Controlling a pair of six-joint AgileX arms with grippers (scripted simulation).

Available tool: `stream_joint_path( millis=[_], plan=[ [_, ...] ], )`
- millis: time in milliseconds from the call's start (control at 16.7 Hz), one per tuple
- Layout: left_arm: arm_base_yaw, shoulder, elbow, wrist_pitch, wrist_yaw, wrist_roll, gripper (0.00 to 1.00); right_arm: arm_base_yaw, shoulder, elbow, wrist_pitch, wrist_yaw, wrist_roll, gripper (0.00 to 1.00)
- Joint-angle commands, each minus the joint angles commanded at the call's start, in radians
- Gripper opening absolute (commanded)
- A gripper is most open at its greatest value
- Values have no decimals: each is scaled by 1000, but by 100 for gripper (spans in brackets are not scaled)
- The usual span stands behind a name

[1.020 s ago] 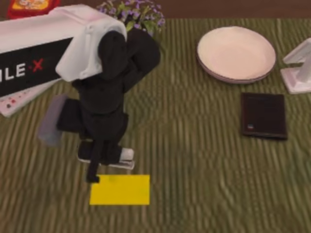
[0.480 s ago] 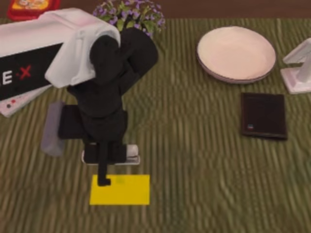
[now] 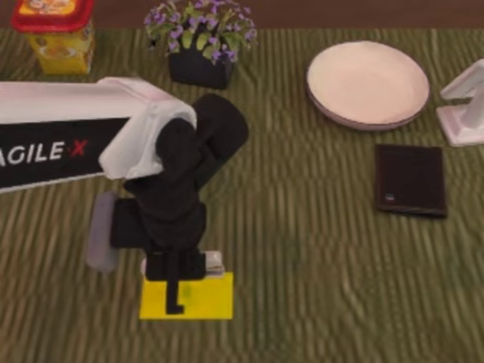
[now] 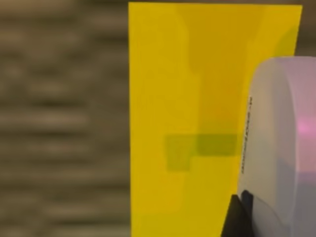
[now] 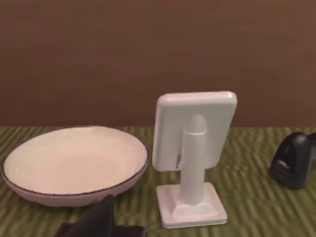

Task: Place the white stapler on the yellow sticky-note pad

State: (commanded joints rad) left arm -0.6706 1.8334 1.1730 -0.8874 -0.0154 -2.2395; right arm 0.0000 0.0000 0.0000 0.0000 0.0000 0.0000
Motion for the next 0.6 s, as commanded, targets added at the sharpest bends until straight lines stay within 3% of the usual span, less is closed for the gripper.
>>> stream_joint_path(
  millis=[180, 480, 600],
  plan=[
    [-2, 40, -73, 109, 2, 2, 0, 0, 0, 0, 0, 0, 0, 100],
    [-2, 50, -89, 130, 3, 2, 0, 0, 0, 0, 0, 0, 0, 100],
    [-2, 50, -89, 130, 3, 2, 15, 0, 0, 0, 0, 0, 0, 100]
  ],
)
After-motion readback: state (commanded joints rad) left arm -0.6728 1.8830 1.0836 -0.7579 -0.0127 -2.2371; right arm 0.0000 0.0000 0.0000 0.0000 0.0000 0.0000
